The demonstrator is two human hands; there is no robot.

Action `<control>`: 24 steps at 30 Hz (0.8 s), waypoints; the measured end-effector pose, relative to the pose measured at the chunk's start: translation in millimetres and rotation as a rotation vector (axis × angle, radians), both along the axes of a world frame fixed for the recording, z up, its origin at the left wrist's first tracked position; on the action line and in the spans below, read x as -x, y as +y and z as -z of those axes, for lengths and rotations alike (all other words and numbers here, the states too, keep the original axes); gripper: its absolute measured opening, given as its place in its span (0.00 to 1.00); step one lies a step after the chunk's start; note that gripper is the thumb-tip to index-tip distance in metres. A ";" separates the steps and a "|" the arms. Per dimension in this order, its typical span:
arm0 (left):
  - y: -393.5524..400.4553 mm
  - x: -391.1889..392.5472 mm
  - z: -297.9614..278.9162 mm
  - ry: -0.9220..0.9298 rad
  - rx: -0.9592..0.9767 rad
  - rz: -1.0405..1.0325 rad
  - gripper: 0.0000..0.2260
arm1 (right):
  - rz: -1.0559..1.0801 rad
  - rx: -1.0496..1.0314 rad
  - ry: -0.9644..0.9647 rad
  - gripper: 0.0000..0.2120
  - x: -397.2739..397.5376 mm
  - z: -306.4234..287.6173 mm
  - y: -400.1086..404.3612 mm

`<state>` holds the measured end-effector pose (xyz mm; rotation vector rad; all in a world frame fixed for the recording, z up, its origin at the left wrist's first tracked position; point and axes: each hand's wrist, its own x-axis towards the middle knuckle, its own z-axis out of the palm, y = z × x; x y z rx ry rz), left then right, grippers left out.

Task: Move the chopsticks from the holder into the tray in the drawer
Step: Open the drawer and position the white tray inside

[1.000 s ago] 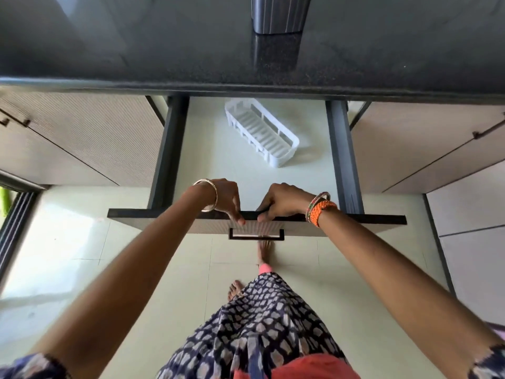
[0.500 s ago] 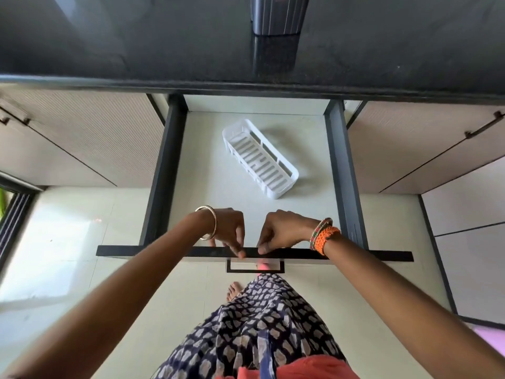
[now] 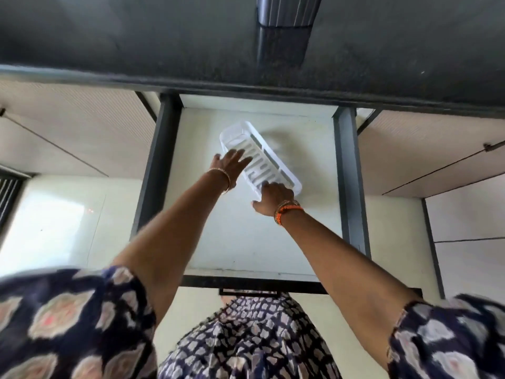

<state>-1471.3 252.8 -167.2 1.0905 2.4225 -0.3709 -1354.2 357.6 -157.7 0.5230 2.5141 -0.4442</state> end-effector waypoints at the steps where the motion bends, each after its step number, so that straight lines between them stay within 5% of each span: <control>1: 3.3 3.7 5.5 0.020 0.028 0.029 0.28 | -0.019 0.009 0.005 0.21 1.3 6.6 1.4; 5: 1.3 4.4 13.1 0.172 -0.147 0.116 0.14 | 0.048 0.077 0.212 0.17 -9.3 15.2 14.6; 8: -16.8 -18.1 6.1 0.075 -0.339 0.053 0.12 | -0.002 0.073 0.347 0.21 -30.7 9.2 35.9; 11: -46.9 -56.0 4.1 -0.160 -0.400 0.034 0.11 | -0.211 0.125 0.249 0.26 -67.2 5.3 52.1; 15: -72.0 -104.5 18.1 -0.385 -0.217 0.067 0.14 | -0.308 0.251 0.021 0.24 -100.7 9.9 40.9; 24: -68.8 -111.3 29.9 -0.349 -0.276 -0.129 0.13 | -0.207 0.236 -0.034 0.24 -98.1 19.6 28.9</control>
